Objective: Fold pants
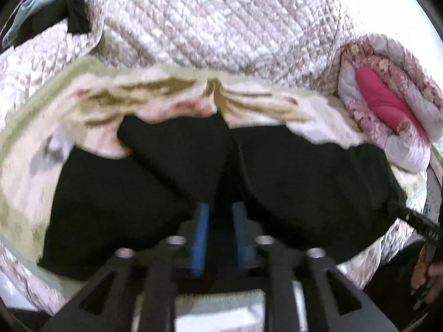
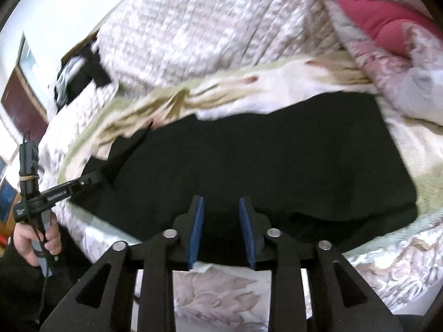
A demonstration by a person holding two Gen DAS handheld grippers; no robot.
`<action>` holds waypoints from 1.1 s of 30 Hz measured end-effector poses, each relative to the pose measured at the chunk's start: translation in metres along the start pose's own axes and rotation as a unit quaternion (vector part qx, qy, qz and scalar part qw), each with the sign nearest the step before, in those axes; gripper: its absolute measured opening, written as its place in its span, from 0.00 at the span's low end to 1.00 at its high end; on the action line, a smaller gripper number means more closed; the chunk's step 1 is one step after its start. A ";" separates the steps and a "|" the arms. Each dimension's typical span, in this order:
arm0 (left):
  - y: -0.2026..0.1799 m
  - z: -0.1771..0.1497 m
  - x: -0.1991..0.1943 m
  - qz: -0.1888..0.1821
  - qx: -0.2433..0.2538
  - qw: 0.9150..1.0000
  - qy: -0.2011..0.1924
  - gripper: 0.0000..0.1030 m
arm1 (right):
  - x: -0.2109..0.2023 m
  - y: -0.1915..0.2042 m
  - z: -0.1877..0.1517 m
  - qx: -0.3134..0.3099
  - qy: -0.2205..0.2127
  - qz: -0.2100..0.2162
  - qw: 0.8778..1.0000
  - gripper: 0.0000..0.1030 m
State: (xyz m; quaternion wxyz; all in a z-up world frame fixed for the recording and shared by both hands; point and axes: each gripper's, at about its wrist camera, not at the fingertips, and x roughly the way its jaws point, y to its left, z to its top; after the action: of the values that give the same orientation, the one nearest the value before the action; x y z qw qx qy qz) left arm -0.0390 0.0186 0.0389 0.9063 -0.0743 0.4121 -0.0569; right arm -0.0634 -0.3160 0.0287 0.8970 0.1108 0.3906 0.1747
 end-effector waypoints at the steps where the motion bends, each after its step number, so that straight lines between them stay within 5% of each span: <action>1: -0.001 0.008 0.002 0.002 -0.001 1.000 -0.006 0.46 | -0.002 -0.005 0.000 0.012 -0.010 -0.003 1.000 0.40; 11: -0.036 0.048 0.098 0.062 0.086 0.994 0.039 0.50 | 0.005 -0.021 0.000 0.057 -0.011 0.002 0.998 0.41; 12: -0.037 0.049 0.099 0.075 0.095 0.992 0.033 0.42 | 0.005 -0.021 -0.001 0.059 -0.010 0.003 0.998 0.41; 13: -0.038 0.051 0.099 0.088 0.101 0.991 0.028 0.19 | 0.006 -0.021 0.000 0.060 -0.010 0.004 0.998 0.41; 14: -0.036 0.052 0.098 0.093 0.098 0.990 0.027 0.12 | 0.007 -0.020 0.000 0.061 -0.009 0.006 0.998 0.41; 20: 0.002 0.040 0.026 0.105 0.016 0.993 -0.058 0.05 | 0.011 -0.016 0.001 0.055 -0.005 0.008 0.998 0.41; 24: 0.044 0.004 -0.035 0.130 -0.068 0.983 -0.111 0.05 | 0.013 -0.015 0.000 0.053 -0.002 0.005 0.999 0.41; 29: 0.092 -0.041 -0.037 0.151 -0.153 0.974 -0.066 0.05 | 0.015 -0.014 -0.001 0.049 0.000 -0.002 0.999 0.41; 33: 0.121 -0.054 -0.026 0.099 -0.235 0.966 -0.037 0.06 | 0.014 -0.014 -0.003 0.046 0.001 -0.007 0.999 0.41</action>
State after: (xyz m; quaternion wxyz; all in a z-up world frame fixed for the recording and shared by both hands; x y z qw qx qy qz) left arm -0.0916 0.1370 0.0013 0.8791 -0.2459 0.3857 0.1342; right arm -0.0538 -0.3228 0.0130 0.8918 0.1491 0.3999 0.1503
